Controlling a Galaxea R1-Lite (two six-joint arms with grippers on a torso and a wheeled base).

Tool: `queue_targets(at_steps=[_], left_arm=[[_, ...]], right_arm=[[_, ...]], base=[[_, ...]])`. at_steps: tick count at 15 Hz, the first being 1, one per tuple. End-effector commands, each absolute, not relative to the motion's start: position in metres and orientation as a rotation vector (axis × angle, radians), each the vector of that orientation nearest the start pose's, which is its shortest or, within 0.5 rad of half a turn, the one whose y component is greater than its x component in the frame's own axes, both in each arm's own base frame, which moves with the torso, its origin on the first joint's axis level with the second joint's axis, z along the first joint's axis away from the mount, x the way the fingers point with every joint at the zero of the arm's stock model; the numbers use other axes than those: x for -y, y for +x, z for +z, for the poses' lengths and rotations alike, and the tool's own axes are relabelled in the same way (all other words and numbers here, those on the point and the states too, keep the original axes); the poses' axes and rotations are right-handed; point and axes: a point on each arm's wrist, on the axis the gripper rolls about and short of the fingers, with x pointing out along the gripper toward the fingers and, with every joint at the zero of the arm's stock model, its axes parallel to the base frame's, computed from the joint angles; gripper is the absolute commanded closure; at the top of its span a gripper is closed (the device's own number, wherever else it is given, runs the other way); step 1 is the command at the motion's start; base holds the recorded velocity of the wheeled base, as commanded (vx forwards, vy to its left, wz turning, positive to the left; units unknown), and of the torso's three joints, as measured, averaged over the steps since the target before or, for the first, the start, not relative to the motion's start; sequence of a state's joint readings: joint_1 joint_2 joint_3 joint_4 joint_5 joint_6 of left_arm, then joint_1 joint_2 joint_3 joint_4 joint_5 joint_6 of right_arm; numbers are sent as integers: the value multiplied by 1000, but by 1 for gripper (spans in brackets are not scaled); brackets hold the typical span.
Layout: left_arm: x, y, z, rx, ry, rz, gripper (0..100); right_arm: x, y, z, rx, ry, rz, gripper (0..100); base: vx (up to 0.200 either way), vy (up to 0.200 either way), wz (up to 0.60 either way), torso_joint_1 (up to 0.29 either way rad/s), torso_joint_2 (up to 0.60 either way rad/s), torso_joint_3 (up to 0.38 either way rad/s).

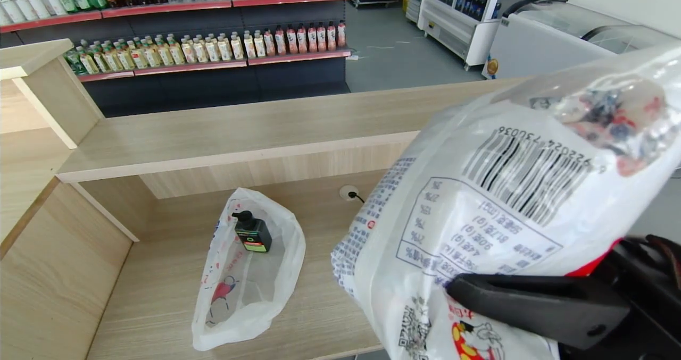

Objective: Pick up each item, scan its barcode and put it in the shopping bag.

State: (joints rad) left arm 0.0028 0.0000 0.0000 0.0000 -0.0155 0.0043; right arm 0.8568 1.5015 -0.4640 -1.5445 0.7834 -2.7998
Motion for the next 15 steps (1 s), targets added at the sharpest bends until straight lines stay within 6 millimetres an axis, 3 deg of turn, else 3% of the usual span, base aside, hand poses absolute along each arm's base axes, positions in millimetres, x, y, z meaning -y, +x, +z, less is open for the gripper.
queue_targets(at_steps=[1, 10, 14, 15], left_arm=[[0, -23, 75, 0, 5, -12, 0], [0, -23, 75, 0, 5, -12, 0], [0, -23, 75, 0, 5, -12, 0], [0, -23, 75, 0, 5, -12, 0]], right_arm=[[-170, 126, 235, -2460, 2184, 534, 100], [-160, 117, 239, -2462, 2172, 571, 100], [-173, 117, 233, -2503, 2155, 520, 100], [-176, 120, 235, -2476, 2241, 508, 100]], base=[[0, 0, 0, 0, 0, 0], [0, 0, 0, 0, 0, 0], [0, 0, 0, 0, 0, 0], [0, 0, 0, 0, 0, 0]])
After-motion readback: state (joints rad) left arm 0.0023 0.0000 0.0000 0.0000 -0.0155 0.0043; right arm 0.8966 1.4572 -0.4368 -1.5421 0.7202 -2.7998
